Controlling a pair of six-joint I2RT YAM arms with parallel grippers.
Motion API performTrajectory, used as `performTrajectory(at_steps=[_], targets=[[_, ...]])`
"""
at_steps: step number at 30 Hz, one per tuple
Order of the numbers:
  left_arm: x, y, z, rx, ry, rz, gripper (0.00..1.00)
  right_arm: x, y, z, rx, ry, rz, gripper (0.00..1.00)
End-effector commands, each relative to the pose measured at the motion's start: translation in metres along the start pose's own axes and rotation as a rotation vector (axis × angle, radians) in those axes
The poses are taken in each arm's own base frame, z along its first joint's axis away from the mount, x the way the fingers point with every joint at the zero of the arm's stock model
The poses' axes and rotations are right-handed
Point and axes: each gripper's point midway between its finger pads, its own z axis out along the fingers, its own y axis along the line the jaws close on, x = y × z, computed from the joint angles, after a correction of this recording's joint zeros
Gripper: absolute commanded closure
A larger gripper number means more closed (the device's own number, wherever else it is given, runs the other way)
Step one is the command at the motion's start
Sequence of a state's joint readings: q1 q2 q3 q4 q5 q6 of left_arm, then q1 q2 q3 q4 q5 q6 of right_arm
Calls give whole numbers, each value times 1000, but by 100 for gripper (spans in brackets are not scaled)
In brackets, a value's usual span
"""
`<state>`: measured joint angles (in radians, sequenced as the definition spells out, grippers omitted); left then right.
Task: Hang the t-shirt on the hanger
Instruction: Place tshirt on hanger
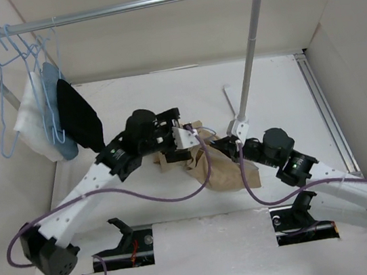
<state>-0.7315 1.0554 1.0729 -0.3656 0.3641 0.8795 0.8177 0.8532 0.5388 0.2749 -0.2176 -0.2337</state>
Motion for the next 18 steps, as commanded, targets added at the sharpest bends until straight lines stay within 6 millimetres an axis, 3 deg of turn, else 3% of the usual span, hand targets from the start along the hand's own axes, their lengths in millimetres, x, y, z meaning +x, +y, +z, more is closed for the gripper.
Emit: performTrajectory(at_steps=[1,2,4,6,11,13,14,17,18], targets=[[-5,29,24,-99,-43,57,1,-50,-3,2,-14,-163,-52,100],[2,30,31,-94,-27,48,1,-50,-2,2,-23,-165,-53,100],[-3,29,34,-67,-40,45,1,-55,-1,2,-29,-175,-65,100],[3,14,42,20,-30,63,2,-52,-4,2,-15,-163,-61,100],[24,-28,35,248,26,65,52,-57,-19,-3,68,-169,-80,100],[23,-34,32,280,21,80,94,-62,-23,-4,86,-175,-93,100],[23,-35,32,280,24,56,100,-64,-27,-1,101,-172,-91,100],[23,-35,32,263,37,-30,100,-55,-38,8,147,-115,-88,100],[22,-31,33,240,38,-53,100,-63,-45,12,170,-112,-86,96]])
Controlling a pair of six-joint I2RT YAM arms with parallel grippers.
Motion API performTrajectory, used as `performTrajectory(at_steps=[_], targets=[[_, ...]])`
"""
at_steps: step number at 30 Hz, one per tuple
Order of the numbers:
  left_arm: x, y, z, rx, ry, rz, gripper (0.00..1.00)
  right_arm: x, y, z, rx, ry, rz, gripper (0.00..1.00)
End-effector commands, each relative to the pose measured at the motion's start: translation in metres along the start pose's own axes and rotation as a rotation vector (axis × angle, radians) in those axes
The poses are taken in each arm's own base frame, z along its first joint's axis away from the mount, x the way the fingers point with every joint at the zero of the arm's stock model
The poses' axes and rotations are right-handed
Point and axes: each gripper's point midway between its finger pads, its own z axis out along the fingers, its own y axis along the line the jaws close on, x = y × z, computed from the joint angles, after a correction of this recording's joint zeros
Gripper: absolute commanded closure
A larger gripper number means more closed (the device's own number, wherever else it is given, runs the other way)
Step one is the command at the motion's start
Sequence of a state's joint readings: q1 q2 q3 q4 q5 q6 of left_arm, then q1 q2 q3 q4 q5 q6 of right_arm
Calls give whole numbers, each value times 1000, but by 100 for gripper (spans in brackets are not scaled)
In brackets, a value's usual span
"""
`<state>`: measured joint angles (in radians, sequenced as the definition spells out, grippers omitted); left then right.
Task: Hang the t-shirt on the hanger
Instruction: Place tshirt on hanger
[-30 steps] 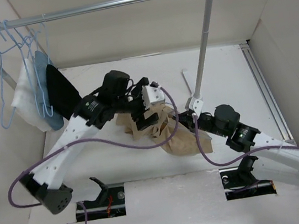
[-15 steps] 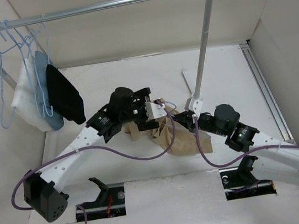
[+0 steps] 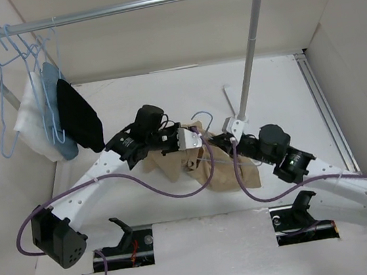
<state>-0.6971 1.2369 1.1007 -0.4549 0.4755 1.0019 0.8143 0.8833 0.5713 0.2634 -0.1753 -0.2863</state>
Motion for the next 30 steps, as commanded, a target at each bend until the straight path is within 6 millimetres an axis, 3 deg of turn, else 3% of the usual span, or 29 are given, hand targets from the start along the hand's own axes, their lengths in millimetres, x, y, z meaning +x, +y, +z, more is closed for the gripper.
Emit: performTrajectory(at_steps=[1,2,3,4,5,6,7,9,10,13,16,18,20,21,23,24,25,27,28,30], targets=[[-16,-1,-6,6,-41,-97,100,-58,-39,8,146,-96,-27,93],[-12,3,-7,-25,-20,-136,100,-61,-47,8,185,-77,-23,90],[-13,7,-7,-57,-20,-216,100,-84,-57,5,218,-104,-24,84],[-13,10,-7,-79,-16,-258,100,-81,-61,5,232,-69,-2,54],[-6,15,-11,-118,4,-304,100,-86,-73,1,297,-60,11,39],[1,17,-10,-142,14,-346,100,-103,-83,-4,339,-79,22,27],[1,16,-12,-164,12,-413,100,-106,-89,-10,376,-70,52,12],[12,19,-15,-219,44,-492,100,-112,-108,-22,496,-58,89,0],[18,20,-15,-237,54,-526,100,-125,-115,-28,526,-78,105,0],[24,23,-19,-304,68,-633,100,-123,-117,-30,544,-29,145,0],[31,31,-24,-345,60,-735,100,-104,-95,-13,422,80,209,0],[35,35,-24,-348,46,-783,100,-68,-75,1,349,198,263,3],[41,44,-28,-369,32,-827,100,-43,-58,8,293,257,307,14],[38,47,-30,-374,25,-823,100,-17,-49,11,278,307,327,29],[40,51,-32,-387,20,-825,100,-7,-40,19,264,266,388,50],[36,57,-34,-399,4,-807,100,16,-33,21,266,294,415,57],[36,57,-34,-399,4,-806,100,8,-32,31,256,223,458,66],[32,60,-36,-405,-5,-802,100,5,-25,44,206,182,472,65],[31,62,-36,-410,-12,-798,100,11,-24,55,195,179,473,57],[31,62,-36,-410,-12,-798,100,14,-19,68,174,193,464,54]])
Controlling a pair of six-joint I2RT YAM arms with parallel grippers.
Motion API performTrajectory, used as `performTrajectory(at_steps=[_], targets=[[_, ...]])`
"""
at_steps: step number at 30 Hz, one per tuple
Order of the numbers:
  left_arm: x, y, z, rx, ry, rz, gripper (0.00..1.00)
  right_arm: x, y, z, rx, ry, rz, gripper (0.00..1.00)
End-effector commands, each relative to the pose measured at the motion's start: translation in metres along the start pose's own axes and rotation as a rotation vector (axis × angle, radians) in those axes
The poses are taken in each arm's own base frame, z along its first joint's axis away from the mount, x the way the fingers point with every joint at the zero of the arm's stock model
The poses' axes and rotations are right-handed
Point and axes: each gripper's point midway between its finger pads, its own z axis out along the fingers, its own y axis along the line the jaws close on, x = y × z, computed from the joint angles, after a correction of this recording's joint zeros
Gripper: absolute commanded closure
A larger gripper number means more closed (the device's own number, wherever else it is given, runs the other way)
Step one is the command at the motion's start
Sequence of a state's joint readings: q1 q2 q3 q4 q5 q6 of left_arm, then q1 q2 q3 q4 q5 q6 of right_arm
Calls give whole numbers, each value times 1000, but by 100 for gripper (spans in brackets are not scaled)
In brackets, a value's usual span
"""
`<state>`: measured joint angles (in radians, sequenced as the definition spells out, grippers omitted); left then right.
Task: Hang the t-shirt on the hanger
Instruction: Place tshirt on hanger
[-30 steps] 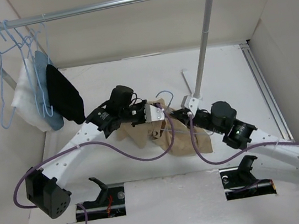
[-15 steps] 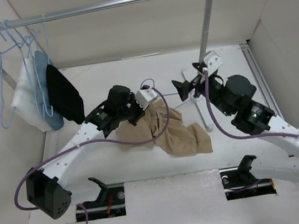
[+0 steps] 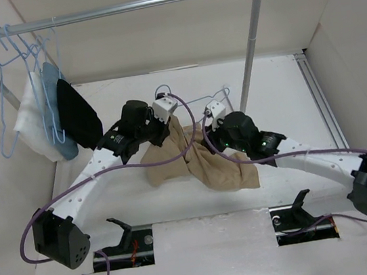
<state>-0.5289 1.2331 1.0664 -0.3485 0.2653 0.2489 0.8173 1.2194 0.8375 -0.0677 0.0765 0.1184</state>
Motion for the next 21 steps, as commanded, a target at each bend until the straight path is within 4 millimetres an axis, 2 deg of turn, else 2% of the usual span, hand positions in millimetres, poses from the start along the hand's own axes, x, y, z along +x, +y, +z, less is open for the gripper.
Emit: performTrajectory(at_steps=[1,2,5,8,10,11,13,15,18,20,21], targets=[[-36,1,-11,-9,-117,1,100,-69,30,11,-120,-205,40,54],[-36,2,-11,-9,-117,11,100,-55,37,25,-143,-155,33,54],[-38,6,-11,-30,-122,21,100,-31,50,42,-218,-74,26,55],[-46,9,-11,-43,-140,34,100,-14,51,46,-226,-30,46,55],[-43,14,-9,-51,-129,25,100,-14,50,47,-217,-32,46,53],[-50,20,-12,-65,-149,23,100,-14,50,47,-217,-32,46,52],[-50,22,-9,-74,-148,22,100,-10,50,53,-214,-17,47,50],[-54,26,-11,-84,-157,20,100,1,51,61,-217,25,59,50],[-56,27,-10,-84,-157,20,100,3,52,64,-212,50,79,59],[-55,30,-11,-91,-157,4,100,11,50,69,-199,71,92,60],[-55,28,-11,-82,-159,5,100,8,49,69,-190,69,92,60]])
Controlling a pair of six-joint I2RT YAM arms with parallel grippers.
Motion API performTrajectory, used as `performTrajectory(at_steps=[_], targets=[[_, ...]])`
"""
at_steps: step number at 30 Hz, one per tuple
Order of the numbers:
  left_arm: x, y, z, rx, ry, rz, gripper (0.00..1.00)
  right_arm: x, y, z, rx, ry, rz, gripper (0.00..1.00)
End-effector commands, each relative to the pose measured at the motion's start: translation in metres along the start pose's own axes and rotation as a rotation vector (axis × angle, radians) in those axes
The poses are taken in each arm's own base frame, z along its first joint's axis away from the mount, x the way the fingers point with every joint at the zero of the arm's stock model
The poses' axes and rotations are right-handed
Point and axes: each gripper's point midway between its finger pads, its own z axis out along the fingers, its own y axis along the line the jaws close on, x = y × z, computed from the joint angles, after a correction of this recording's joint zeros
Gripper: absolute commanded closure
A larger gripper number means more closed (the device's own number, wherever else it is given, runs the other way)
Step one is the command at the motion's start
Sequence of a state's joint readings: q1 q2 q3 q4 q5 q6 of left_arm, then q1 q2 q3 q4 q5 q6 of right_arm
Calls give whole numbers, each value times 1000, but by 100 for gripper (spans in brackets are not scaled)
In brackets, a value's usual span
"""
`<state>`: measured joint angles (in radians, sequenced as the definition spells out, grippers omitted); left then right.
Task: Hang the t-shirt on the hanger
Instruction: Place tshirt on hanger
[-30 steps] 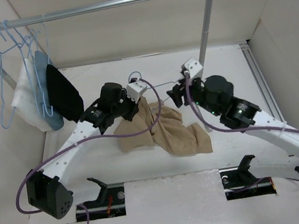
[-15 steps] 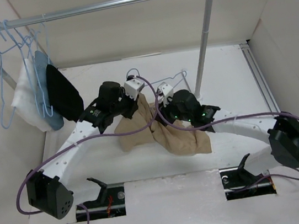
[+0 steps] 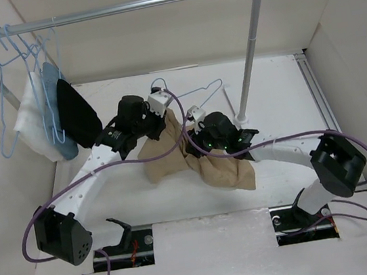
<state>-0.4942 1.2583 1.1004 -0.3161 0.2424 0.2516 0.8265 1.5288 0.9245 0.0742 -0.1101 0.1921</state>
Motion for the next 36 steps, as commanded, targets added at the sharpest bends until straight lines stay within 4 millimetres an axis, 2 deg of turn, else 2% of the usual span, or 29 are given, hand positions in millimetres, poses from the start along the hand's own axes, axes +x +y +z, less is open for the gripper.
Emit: performTrajectory(at_steps=[1,2,5,7,10,11,12,13,15,17,18,22,25,26,29,30,32,35,36], targets=[[-42,8,-10,-23,-125,10,100,-22,9,5,-14,-41,17,60],[-44,8,-10,-24,-135,1,100,-14,5,9,3,-16,31,58],[-47,9,-9,-25,-137,1,100,-9,2,17,18,6,43,52],[-49,9,-7,-25,-138,1,100,-13,4,20,8,4,51,46],[-48,14,-8,-36,-138,-5,100,5,-2,27,32,65,58,47],[-52,14,-10,-37,-147,-3,100,2,-1,26,33,68,67,51],[-52,20,-11,-49,-146,-10,100,3,-9,28,49,73,77,60],[-51,22,-11,-49,-147,-15,100,5,-13,24,57,72,96,62],[-52,34,-17,-64,-160,-40,100,9,-26,16,90,70,120,62],[-52,41,-22,-72,-171,-51,100,5,-26,8,74,56,112,55],[-51,45,-24,-82,-170,-57,100,6,-24,8,64,58,103,55],[-53,38,-23,-36,-179,-28,100,7,-14,7,-7,71,53,55],[-56,35,-26,-25,-190,-24,100,8,-12,13,-28,78,44,70],[-56,35,-26,-25,-190,-24,100,7,-17,16,-20,73,61,81],[-54,35,-28,-26,-191,-14,100,4,-24,19,-18,52,84,90],[-52,34,-28,-25,-181,-5,100,7,-23,19,-27,54,99,100],[-48,32,-29,-15,-176,5,100,5,-33,19,-8,42,125,100],[-42,24,-35,47,-163,39,100,1,-47,6,17,14,198,100],[-39,21,-43,75,-155,95,100,15,-70,-3,68,26,258,100]])
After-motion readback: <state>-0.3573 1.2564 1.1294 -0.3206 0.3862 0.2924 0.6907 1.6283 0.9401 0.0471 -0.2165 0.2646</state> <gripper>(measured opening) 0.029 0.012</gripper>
